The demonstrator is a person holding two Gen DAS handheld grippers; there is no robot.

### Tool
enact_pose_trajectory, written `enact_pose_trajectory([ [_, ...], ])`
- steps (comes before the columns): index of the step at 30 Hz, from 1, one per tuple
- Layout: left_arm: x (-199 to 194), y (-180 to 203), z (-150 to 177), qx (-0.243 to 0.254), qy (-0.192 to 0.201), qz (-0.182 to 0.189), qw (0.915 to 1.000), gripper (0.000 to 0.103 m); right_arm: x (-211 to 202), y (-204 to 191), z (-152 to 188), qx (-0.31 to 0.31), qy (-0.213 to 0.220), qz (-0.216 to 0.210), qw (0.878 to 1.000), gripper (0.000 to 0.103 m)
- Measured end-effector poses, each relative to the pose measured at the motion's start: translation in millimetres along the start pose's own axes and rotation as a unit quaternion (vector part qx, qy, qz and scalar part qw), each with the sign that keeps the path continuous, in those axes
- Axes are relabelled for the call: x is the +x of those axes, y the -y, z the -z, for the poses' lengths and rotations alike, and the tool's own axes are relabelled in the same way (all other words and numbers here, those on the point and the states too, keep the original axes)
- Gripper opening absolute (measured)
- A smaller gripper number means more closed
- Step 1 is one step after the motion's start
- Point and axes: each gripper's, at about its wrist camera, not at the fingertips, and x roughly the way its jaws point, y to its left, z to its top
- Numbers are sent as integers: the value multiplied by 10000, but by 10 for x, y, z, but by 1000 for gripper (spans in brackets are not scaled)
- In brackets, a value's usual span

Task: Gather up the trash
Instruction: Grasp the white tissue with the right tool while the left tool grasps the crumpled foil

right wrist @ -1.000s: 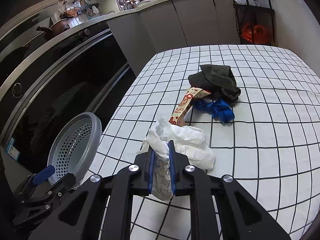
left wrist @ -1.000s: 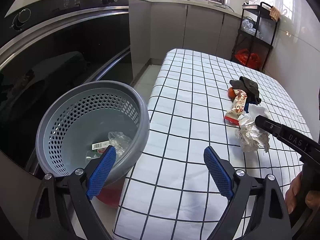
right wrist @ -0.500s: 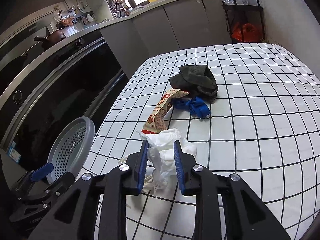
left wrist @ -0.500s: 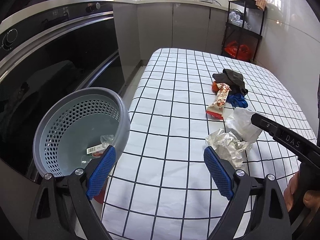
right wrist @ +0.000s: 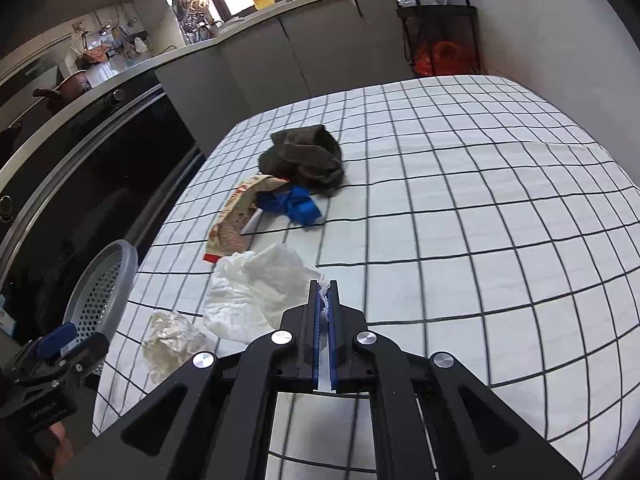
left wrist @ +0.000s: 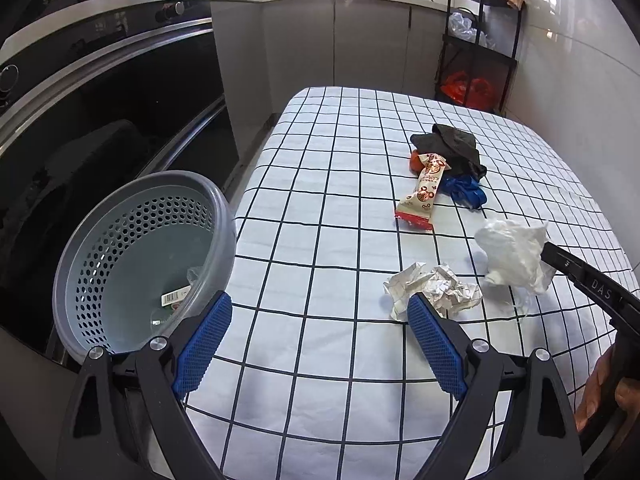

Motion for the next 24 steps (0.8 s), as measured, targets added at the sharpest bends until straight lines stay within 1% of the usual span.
enact_pose_trajectory([
  [5, 52, 46, 8, -21, -37, 72, 10000, 88, -81, 209, 73, 63, -29, 306, 9995, 5],
  [6, 54, 58, 13, -16, -31, 78, 10000, 88, -114, 231, 89, 70, -11, 297, 9995, 12],
  [7, 59, 67, 15, -11, -24, 80, 10000, 88, -146, 247, 100, 78, 22, 246, 9997, 18],
  [9, 72, 87, 14, -10, -23, 81, 10000, 88, -214, 250, 117, 44, 141, 211, 9997, 44],
  [10, 72, 87, 14, -12, -27, 83, 10000, 88, -254, 238, 123, -5, 227, 271, 9994, 50],
  [11, 81, 94, 17, -15, -33, 87, 10000, 88, -288, 225, 122, -53, 305, 312, 9990, 50],
  [13, 101, 112, 18, -16, -41, 80, 10000, 88, -291, 202, 104, -108, 310, 313, 9990, 53],
  [17, 143, 135, 24, -44, -63, 110, 9999, 88, -153, 140, 71, -252, 153, 290, 9991, 54],
  [19, 159, 141, 28, -63, -51, 130, 9999, 88, -63, 89, 52, -353, 70, 315, 9989, 59],
  [24, 195, 147, 50, -96, -73, 167, 9998, 88, 172, -16, -24, -534, -103, 398, 9977, 60],
])
